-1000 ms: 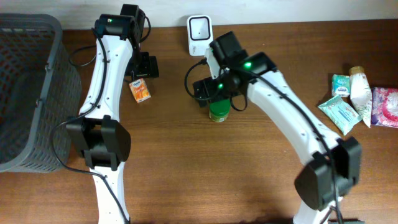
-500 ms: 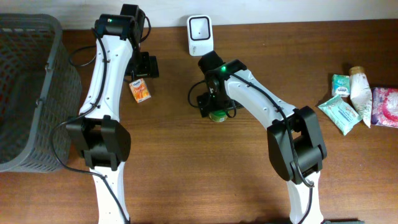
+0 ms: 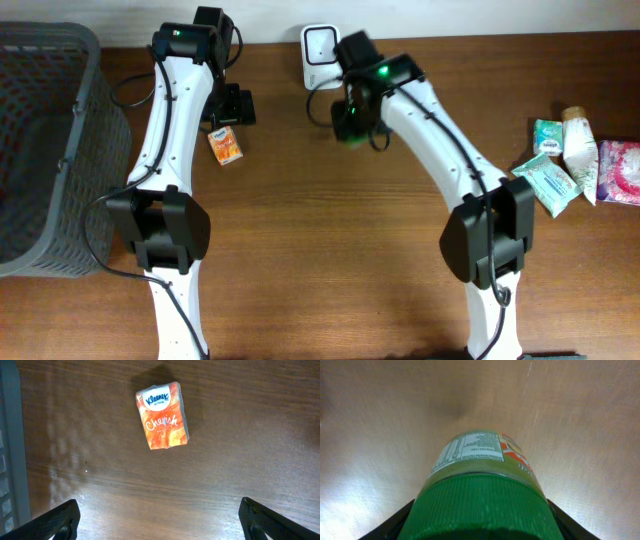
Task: Scan the item barcode
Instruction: 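Hold the green-lidded jar up to the scanner with the right gripper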
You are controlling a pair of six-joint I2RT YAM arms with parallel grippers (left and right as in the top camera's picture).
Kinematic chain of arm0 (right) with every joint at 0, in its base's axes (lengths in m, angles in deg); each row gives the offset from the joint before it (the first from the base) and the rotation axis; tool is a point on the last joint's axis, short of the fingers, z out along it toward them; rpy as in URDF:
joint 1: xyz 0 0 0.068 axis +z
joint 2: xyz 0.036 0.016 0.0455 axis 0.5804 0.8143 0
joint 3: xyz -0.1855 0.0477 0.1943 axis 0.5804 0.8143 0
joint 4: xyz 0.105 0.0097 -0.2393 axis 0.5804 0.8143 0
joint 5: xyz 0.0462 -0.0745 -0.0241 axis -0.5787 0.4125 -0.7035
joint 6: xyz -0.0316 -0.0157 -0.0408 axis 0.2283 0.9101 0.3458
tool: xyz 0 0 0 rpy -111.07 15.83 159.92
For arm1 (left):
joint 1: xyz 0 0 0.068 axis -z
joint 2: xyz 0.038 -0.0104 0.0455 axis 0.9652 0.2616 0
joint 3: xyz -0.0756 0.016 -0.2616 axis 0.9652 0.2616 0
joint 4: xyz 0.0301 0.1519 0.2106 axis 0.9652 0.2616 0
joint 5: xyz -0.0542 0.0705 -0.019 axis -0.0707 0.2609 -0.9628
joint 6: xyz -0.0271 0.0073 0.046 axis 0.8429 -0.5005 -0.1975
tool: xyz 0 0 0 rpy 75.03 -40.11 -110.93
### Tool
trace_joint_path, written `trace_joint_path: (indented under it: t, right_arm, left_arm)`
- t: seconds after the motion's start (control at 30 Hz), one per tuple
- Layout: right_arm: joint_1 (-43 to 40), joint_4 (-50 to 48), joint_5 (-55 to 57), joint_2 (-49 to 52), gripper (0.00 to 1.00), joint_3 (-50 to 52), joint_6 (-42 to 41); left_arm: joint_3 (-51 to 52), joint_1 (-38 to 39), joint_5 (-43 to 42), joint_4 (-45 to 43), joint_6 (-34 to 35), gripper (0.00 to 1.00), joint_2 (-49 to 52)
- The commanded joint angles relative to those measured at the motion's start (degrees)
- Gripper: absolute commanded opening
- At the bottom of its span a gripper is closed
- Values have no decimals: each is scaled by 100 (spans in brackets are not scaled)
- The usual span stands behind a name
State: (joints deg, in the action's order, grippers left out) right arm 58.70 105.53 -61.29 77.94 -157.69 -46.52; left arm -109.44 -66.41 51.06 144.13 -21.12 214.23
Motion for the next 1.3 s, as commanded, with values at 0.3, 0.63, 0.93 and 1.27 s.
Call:
trace_joint_path:
  t: [0.3, 0.63, 0.93, 1.27]
  right_arm:
    - [-859, 1069, -4210, -55, 53, -704, -219]
    - [-1497, 273, -7438, -55, 50, -704, -3368]
    - [-1499, 254, -7132, -55, 50, -704, -3366]
    - [-680, -3348, -566, 190, 50, -699, -1969]
  left_arm:
    - [-109, -20, 63, 2, 17, 99, -120]
    - [-109, -20, 63, 2, 17, 99, -120]
    - [-109, -24, 63, 2, 17, 99, -120]
    - [-109, 2, 61, 2, 17, 99, -120]
